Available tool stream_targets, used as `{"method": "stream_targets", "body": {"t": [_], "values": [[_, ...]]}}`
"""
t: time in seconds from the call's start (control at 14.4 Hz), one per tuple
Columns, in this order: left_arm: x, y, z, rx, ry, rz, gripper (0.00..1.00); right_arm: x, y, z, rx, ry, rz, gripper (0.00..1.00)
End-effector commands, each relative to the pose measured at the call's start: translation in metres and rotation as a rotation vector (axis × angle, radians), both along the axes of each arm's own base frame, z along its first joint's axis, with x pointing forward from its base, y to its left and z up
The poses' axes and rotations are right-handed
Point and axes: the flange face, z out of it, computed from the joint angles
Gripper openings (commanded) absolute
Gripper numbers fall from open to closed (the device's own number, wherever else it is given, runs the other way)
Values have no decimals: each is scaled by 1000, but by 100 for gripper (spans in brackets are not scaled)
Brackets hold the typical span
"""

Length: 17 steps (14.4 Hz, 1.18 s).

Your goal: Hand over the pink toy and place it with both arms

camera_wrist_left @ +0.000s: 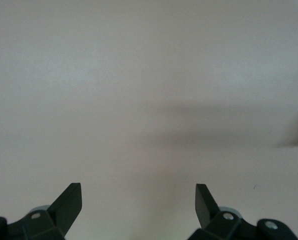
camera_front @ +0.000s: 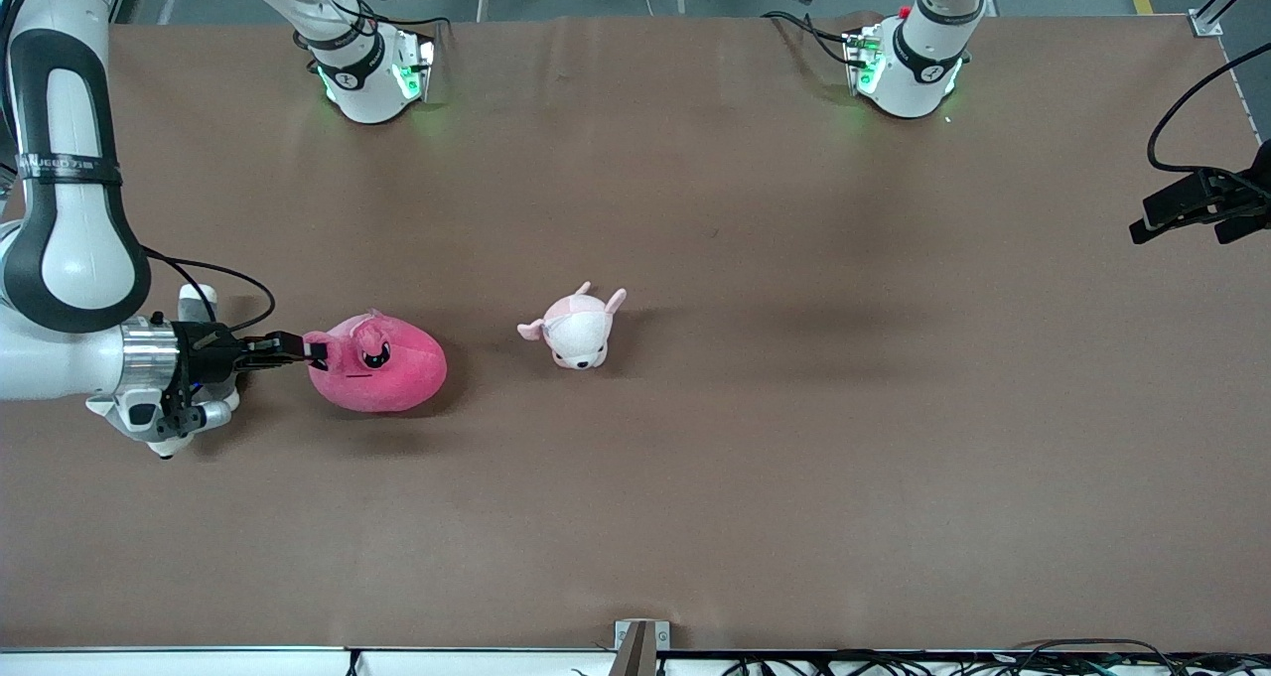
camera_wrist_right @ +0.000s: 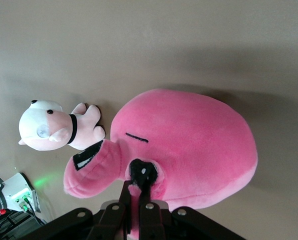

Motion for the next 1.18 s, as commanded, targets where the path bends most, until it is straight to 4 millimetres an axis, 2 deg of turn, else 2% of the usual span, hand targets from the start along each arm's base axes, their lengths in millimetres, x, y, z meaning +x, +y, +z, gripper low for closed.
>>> {"method": "stream_targets", "body": {"t": [0.0, 0.21, 0.35, 0.49, 0.76, 0.83, 0.9, 0.97, 1.11], "values": [[-3, -1, 2, 19, -15, -11, 100, 3, 0, 2, 19, -10, 6, 1], [-2, -2, -1, 19, -9, -16, 100, 3, 0, -9, 12, 6, 12, 1], [-2, -16, 0, 20, -11, -34, 100, 3, -1, -19, 16, 20, 11, 1], [-2, -11, 0, 22, -11, -16, 100, 3, -1, -26, 22, 23, 21, 1], [-4, -13, 3, 27, -13, -13, 100, 3, -9, -39, 26, 27, 36, 2], [-4, -11, 3, 26, -13, -9, 100, 3, -9, -42, 25, 31, 36, 11], [-5, -12, 4, 27, -15, -12, 100, 5, -9, -42, 22, 27, 12, 65], [-6, -11, 7, 27, -21, -9, 100, 9, -15, -38, 13, 5, -6, 100], [-7, -11, 8, 26, -22, -9, 100, 16, -26, -11, 5, -43, -20, 100]]}}
